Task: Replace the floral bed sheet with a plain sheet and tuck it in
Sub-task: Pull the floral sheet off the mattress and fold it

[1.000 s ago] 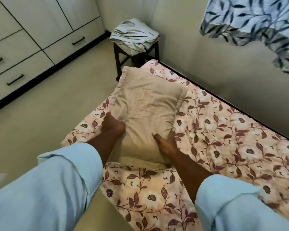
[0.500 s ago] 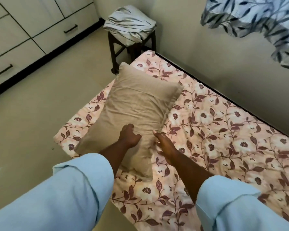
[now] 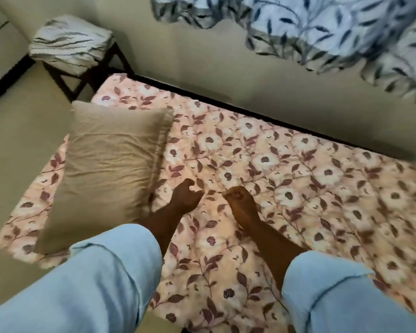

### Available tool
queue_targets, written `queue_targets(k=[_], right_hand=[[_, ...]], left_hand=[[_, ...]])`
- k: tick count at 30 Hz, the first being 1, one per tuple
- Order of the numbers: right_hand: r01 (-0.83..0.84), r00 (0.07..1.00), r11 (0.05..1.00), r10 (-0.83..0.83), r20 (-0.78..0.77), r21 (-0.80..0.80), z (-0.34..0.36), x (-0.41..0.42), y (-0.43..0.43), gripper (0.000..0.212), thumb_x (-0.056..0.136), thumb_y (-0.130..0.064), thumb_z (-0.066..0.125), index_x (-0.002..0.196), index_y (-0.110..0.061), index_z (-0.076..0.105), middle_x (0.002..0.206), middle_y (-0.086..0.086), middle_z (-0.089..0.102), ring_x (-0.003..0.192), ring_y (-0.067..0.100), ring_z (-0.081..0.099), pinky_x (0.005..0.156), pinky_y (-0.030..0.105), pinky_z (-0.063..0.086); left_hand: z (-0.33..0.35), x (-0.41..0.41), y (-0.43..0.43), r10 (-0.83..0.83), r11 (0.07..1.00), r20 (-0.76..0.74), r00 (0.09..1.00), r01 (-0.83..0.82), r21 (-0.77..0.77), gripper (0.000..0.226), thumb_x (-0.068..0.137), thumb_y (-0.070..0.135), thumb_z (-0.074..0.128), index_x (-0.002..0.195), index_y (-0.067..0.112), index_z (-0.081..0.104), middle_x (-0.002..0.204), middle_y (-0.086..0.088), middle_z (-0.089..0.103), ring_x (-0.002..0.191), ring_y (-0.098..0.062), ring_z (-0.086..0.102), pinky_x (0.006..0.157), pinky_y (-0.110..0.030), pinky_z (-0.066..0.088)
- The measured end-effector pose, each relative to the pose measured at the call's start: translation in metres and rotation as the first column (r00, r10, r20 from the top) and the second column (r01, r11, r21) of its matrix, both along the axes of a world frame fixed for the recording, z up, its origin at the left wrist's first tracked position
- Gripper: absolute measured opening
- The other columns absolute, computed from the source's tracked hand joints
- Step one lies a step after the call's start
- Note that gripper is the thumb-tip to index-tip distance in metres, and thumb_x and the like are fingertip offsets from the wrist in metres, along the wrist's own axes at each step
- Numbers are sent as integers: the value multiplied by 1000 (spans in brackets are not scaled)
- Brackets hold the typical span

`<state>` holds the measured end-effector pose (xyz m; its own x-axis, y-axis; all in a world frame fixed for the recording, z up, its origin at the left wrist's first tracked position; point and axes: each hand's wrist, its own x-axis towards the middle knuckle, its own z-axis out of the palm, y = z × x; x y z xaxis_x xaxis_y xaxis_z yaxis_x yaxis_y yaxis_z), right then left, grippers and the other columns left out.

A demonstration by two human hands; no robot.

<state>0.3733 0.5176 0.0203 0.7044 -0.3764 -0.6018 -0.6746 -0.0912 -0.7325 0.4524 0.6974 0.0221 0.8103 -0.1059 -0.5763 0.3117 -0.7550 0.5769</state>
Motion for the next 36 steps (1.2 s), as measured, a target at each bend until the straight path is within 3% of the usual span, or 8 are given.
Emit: queue_targets(k=[4, 9, 12, 17, 20, 24, 30, 36], right_hand=[[95, 995, 991, -96, -8, -99, -4, -67, -89, 19, 87, -32, 77, 95, -20, 65, 93, -4, 69, 85, 16, 65, 70, 22, 51], [182, 977, 976, -193, -86, -121, -17, -159, -199, 27, 83, -38, 75, 106, -25, 67, 102, -4, 70, 97, 22, 67, 85, 30, 54], [252, 960, 957, -266, -89, -142, -20, -215, -258, 21, 84, -33, 76, 100, -23, 66, 98, -4, 68, 88, 17, 67, 69, 19, 57], [233, 947, 948, -272, -169, -218, -43, -299, -338, 31, 90, -29, 73, 117, -17, 64, 114, -4, 64, 101, 16, 61, 73, 18, 48], [239, 939, 939, -289, -188, -247, -58, -339, -371, 39, 89, -32, 73, 124, -17, 63, 117, -4, 60, 107, 17, 60, 83, 24, 46], [249, 927, 936, -305, -220, -247, -85, -385, -416, 53, 83, -43, 71, 131, -28, 55, 131, -2, 63, 119, 22, 62, 93, 33, 53], [235, 896, 915, -335, -293, -328, -123, -422, -466, 77, 88, -40, 75, 151, -10, 41, 148, 17, 48, 138, 34, 45, 115, 43, 40], [206, 881, 924, -318, -350, -323, -163, -441, -496, 89, 88, -32, 75, 160, -20, 24, 156, 15, 40, 141, 33, 46, 112, 44, 45]], left_hand=[[3, -44, -91, -124, 992, -17, 992, 123, -33, 51, 91, 41, 71, 131, 13, 58, 134, -10, 62, 121, -26, 59, 90, -23, 39], [2, -104, -207, -292, 956, -75, 954, 289, -52, 49, 90, 41, 71, 129, 13, 60, 129, -11, 64, 109, -25, 64, 95, -29, 49], [-6, -143, -276, -381, 924, -57, 923, 379, -40, 46, 90, 43, 71, 125, 16, 61, 131, -8, 63, 117, -27, 61, 99, -30, 46], [-15, -206, -370, -477, 879, -35, 878, 477, -17, 47, 91, 43, 69, 127, 14, 62, 137, -7, 59, 126, -27, 55, 103, -30, 40], [-28, -237, -413, -501, 866, -38, 865, 500, -27, 41, 91, 39, 71, 121, 12, 64, 128, -10, 63, 113, -26, 62, 92, -29, 46], [-53, -276, -467, -555, 832, -59, 830, 554, -29, 37, 90, 35, 73, 118, 13, 65, 131, -7, 64, 120, -27, 60, 98, -31, 46], [-93, -314, -518, -607, 791, -158, 778, 610, -35, 37, 89, 27, 75, 119, 10, 64, 123, -6, 61, 97, -18, 59, 73, -25, 45], [-140, -331, -541, -764, 610, -163, 624, 781, 129, 68, 88, 23, 74, 149, 18, 44, 152, -14, 40, 135, -32, 45, 106, -37, 43]])
